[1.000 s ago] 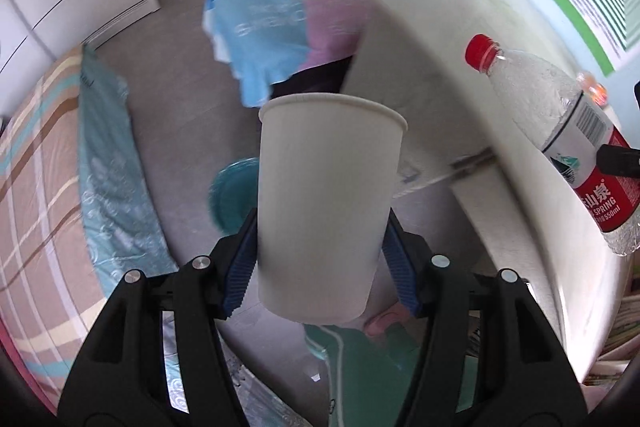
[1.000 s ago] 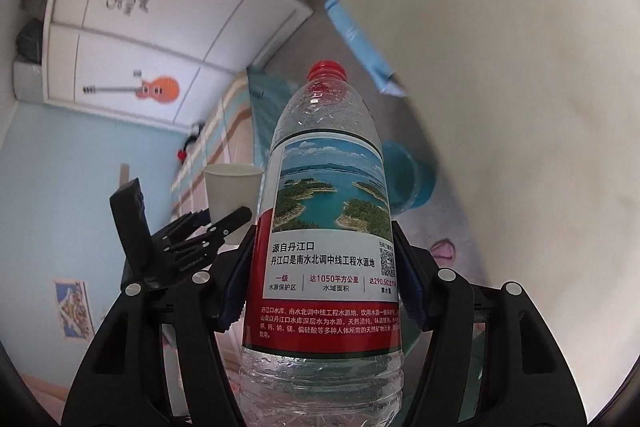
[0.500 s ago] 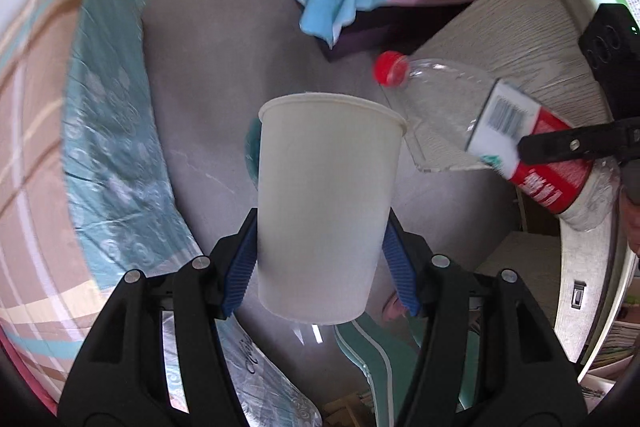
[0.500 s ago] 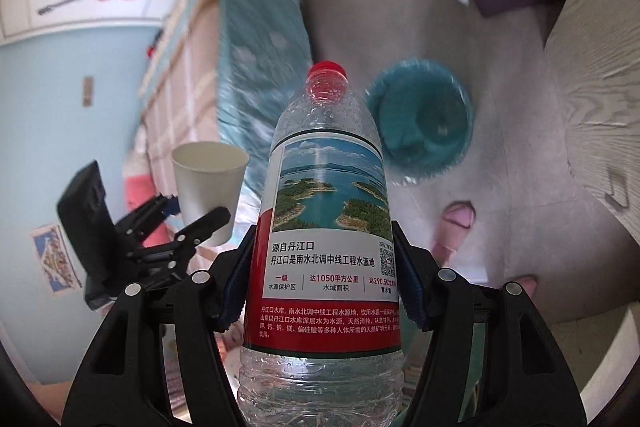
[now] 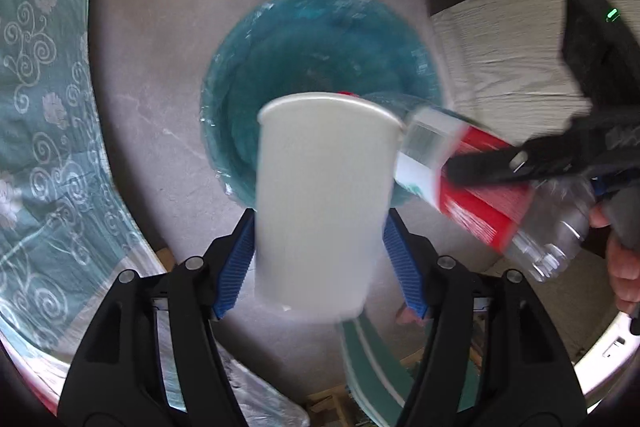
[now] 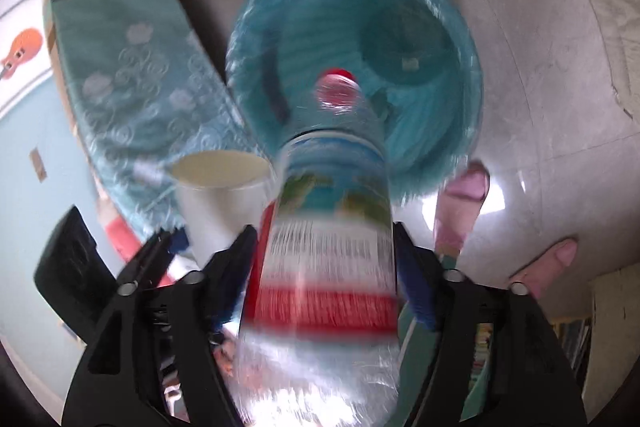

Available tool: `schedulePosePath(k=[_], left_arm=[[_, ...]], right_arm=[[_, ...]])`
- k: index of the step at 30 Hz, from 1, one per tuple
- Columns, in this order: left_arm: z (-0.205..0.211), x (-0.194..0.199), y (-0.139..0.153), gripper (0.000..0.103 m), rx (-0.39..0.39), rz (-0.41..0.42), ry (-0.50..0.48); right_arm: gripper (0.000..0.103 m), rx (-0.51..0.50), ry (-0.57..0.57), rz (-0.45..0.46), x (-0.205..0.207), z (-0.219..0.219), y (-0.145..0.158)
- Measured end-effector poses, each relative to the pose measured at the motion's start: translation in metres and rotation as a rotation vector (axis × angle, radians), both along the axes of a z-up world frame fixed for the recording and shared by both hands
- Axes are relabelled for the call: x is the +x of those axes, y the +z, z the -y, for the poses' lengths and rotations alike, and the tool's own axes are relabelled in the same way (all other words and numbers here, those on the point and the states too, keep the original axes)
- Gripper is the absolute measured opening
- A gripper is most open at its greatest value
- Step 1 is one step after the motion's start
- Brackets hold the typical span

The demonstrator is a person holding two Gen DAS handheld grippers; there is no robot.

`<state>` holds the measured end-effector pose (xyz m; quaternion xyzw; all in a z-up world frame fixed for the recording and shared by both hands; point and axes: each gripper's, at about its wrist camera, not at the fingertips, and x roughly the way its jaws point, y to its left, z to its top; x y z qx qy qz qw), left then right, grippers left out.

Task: Collect trash
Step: 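Open both tools to drop the cup and bottle into the bin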

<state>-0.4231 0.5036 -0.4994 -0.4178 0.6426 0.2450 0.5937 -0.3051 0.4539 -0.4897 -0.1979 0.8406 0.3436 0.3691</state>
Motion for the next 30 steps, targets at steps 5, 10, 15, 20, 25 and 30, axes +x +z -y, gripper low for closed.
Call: schedulePosePath(k=[5,10,15,20,25,30], left_arm=[[0.001,0.004,0.011,0.089,0.042,0.005,-0.026],[0.003,-0.001,0.041,0.089,0.066,0.027,-0.027],[0.021,-0.011,0.111,0.089,0.105,0.069,-0.047],[0.054,-0.007,0.217,0.089,0.142,0.144,-0.165],[0.091,0.04,0.327,0.094,0.215,0.241,-0.343],[0.139,0.123,0.411,0.096,0.257,0.398,-0.542]], right_arm=[[0.09,0.039,-0.033,0.024,0.018,-0.003,0.006],[0.09,0.12,-0.001,0.028,0.022,-0.001,0.048],[0.09,0.248,0.074,0.044,-0.002,0.019,0.138],[0.09,0.414,0.113,0.046,-0.024,0.064,0.257],[0.09,0.598,0.03,0.117,-0.001,0.138,0.389],[0.09,0.677,-0.15,0.338,0.044,0.246,0.48]])
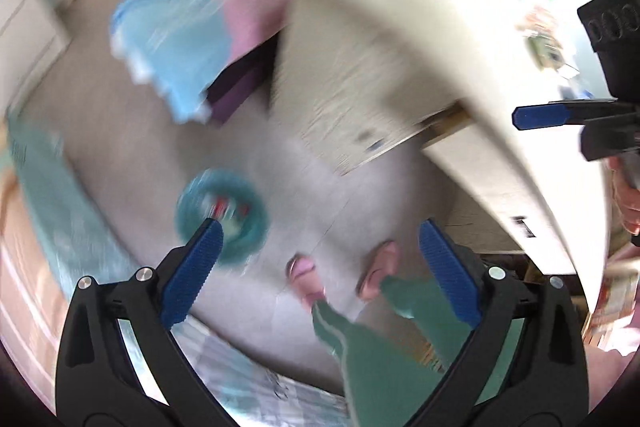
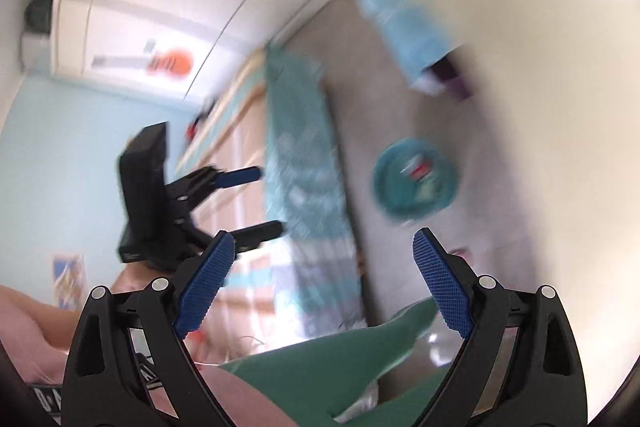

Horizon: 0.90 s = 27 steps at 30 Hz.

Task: Collect trash
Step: 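Open both tools to drop the cup and bottle into the bin, then grasp the dark blue eraser with the left tool while the right tool grasps the blue-label bottle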

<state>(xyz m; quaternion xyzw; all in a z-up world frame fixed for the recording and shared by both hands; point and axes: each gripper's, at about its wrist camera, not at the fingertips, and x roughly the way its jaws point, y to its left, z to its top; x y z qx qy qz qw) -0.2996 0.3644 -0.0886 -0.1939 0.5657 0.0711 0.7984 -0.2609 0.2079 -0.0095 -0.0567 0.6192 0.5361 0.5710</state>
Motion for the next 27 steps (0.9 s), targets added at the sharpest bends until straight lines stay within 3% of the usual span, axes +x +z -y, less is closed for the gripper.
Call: schedulePosePath(k=[7,15,23,27], left_arm=[[0.106,0.129,0.05,0.096,-0.015,0.127,-0.331],[0.252,0.249,0.061,0.096,-0.005,0.158,-0.664],[0.371,0.342,0.036,0.096,-0.064,0.112,-0.848],[0.416,0.371,0.007,0.096,-0.033,0.061,-0.906]], right_arm=[[0.09,0.009,-0.385,0.09,0.059,0.187,0.044],[0.09,-0.011,-0.708,0.128,0.107,0.365,0.049],[0.09,-0.039,-0.943,0.083,0.187,0.466,0.038],[0.09,-0.086,-1.017,0.076,0.245,0.494,0.034]])
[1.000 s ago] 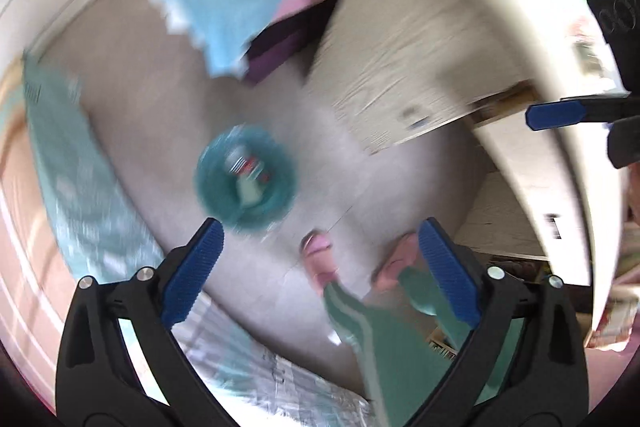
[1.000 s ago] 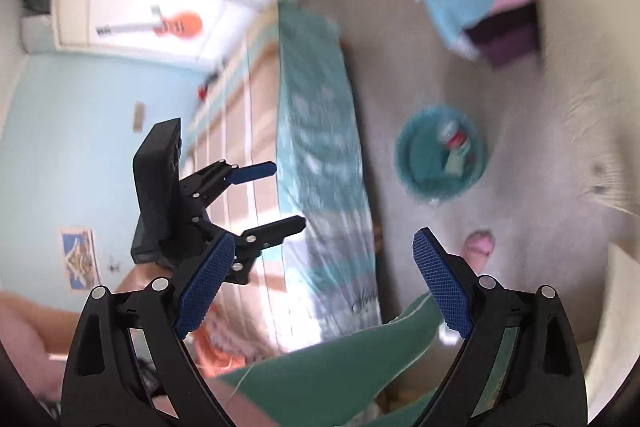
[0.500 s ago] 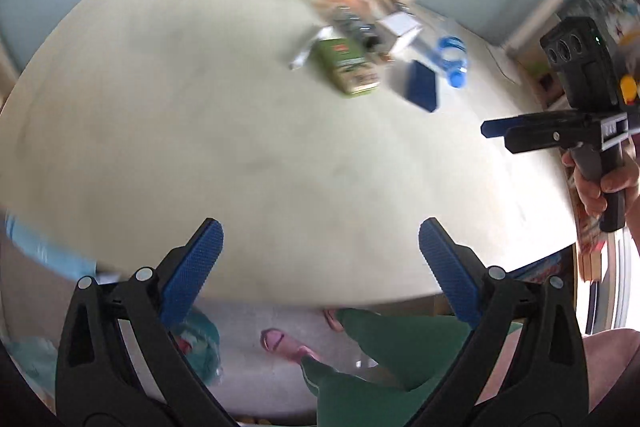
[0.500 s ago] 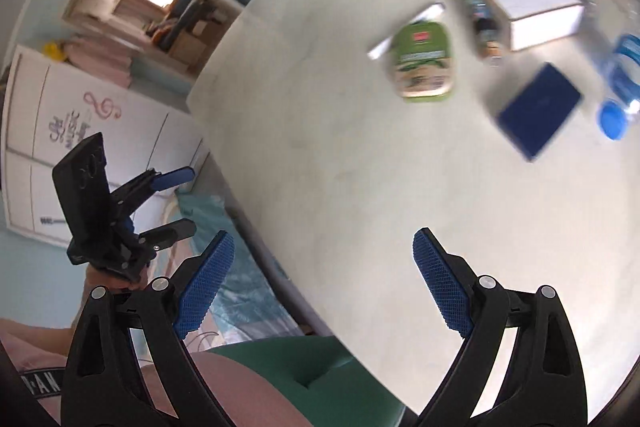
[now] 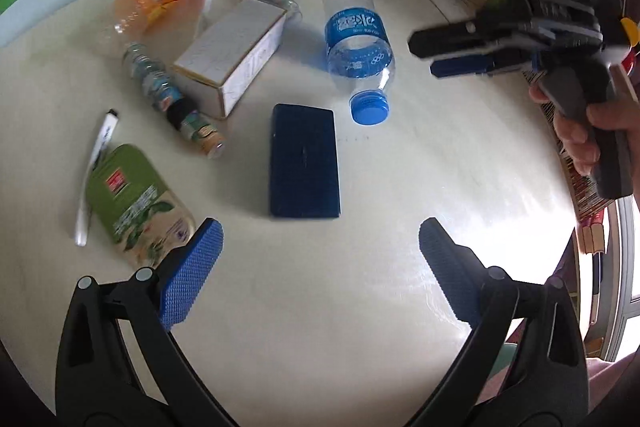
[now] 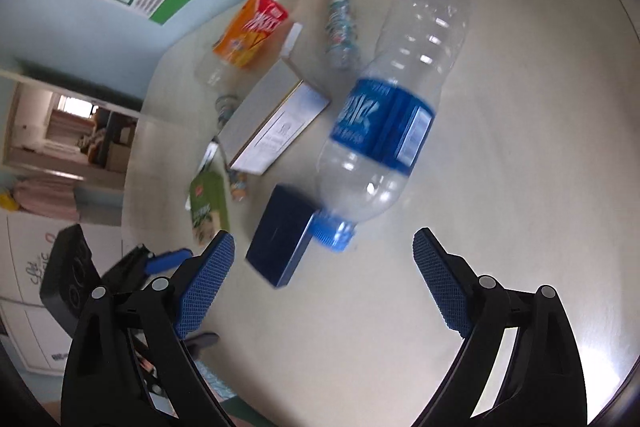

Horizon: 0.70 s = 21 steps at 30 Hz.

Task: Collect trash
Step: 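Grasp the dark blue eraser with the left tool while the right tool grasps the blue-label bottle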

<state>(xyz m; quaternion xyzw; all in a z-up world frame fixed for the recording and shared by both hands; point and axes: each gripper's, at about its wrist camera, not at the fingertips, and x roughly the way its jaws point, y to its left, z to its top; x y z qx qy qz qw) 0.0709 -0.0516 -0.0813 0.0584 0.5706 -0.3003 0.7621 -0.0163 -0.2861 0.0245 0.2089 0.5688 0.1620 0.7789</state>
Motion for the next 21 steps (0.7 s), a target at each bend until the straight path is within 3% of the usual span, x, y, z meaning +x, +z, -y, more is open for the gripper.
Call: schedulePosePath(k=[7,12,15,20,21], left_arm=[[0.019,0.035,-0.047,0.092,0.016,-0.118,0.04],[0.022,0.039,-0.044,0.087,0.01,-0.098,0.049],[0.027,0.037,-0.039,0.072,0.025,-0.098,0.047],[0.034,0.022,-0.036,0.073,0.044,-0.064,0.032],[0.036,0.021,-0.035,0.066,0.061,-0.052,0.027]], right_arm=[[0.09,-0.03,-0.018,-0.064,0.071,0.023,-0.015],[0.089,-0.019,-0.014,-0.104,0.091,0.027,-0.034],[0.073,-0.007,0.006,-0.125,0.094,0.033,-0.043],[0.069,-0.003,0.033,-0.104,0.087,0.039,-0.043],[0.069,-0.006,0.038,-0.101,0.086,0.039,-0.042]])
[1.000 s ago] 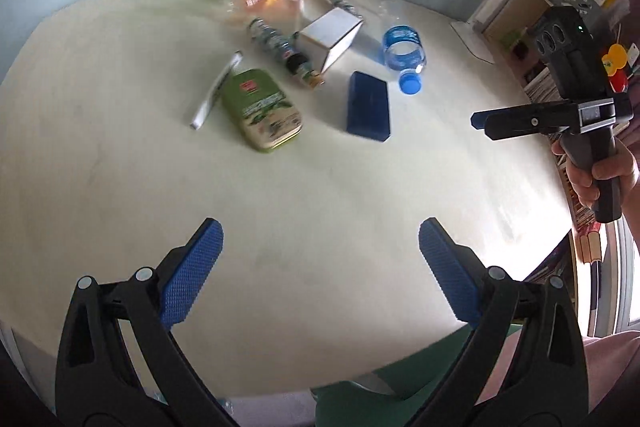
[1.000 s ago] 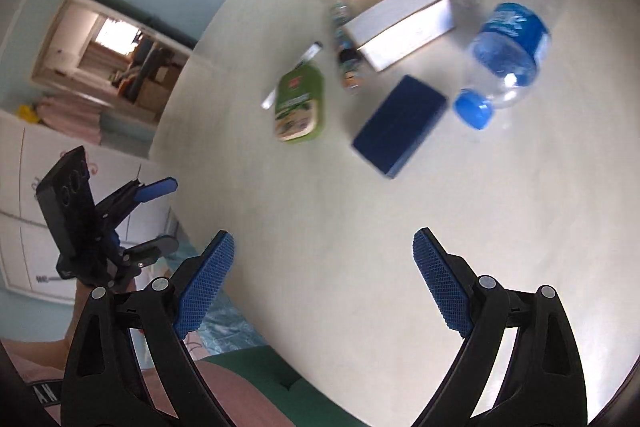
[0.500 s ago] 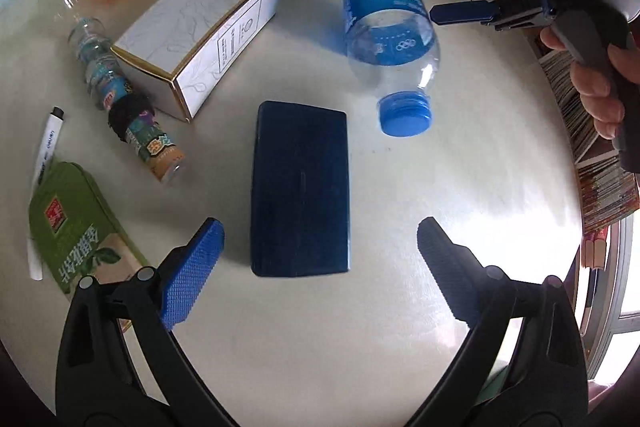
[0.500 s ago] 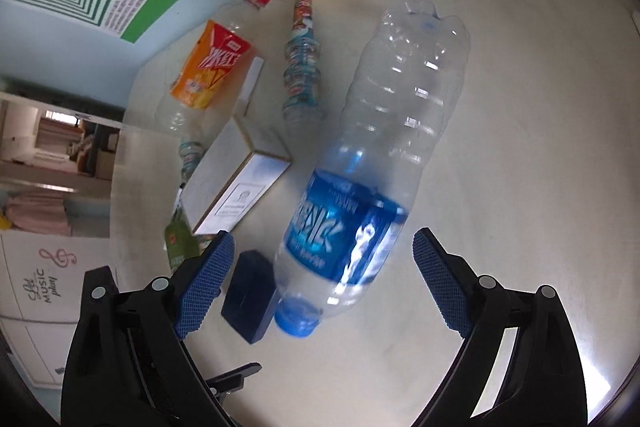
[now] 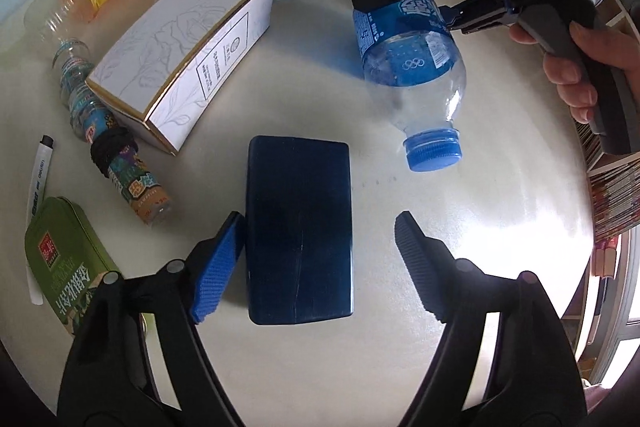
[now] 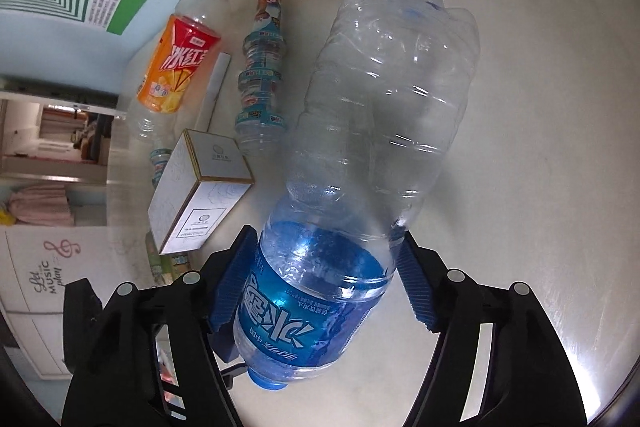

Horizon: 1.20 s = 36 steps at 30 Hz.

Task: Collect trash
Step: 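Grasp the dark blue eraser with the left tool while the right tool grasps the blue-label bottle, then carry the eraser and blue-label bottle with both tools over the bin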

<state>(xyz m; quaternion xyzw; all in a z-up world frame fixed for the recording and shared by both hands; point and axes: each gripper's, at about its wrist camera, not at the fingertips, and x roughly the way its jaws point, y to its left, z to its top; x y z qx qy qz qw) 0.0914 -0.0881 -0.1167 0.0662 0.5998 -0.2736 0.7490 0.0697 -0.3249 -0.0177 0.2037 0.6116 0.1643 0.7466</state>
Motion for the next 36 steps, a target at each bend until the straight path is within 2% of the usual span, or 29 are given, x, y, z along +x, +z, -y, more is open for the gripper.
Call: schedulePosePath(k=[2,6,8,14,21,23,28,36], left_arm=[[0.003,-0.002,0.003,0.052,0.03,0.018,-0.012],[0.001,-0.009,0.007,0.051,0.052,0.026,0.01],[-0.002,-0.016,0.014,0.051,0.039,0.031,0.023],[-0.024,-0.04,0.056,0.051,0.032,0.086,0.046],[-0.075,-0.08,0.097,0.051,0.062,0.171,0.115],[-0.101,-0.091,0.103,0.051,0.071,0.209,0.147],[-0.161,-0.119,0.109,0.051,0.093,0.227,0.281],[-0.283,-0.215,0.124,0.051,0.154,0.247,0.592]], right_arm=[[0.068,-0.014,0.015,0.004,-0.002,-0.001,0.002],[0.067,-0.038,0.044,0.01,-0.004,-0.008,0.007],[0.066,-0.028,0.051,0.01,-0.009,-0.007,0.009],[0.066,-0.005,0.133,0.018,-0.026,-0.013,0.029],[0.066,-0.016,0.295,0.037,-0.061,-0.055,0.061],[0.066,-0.028,0.356,0.044,-0.072,-0.076,0.069],[0.066,-0.045,0.53,0.07,-0.085,-0.158,0.086],[0.066,-0.056,0.902,0.085,-0.127,-0.341,0.093]])
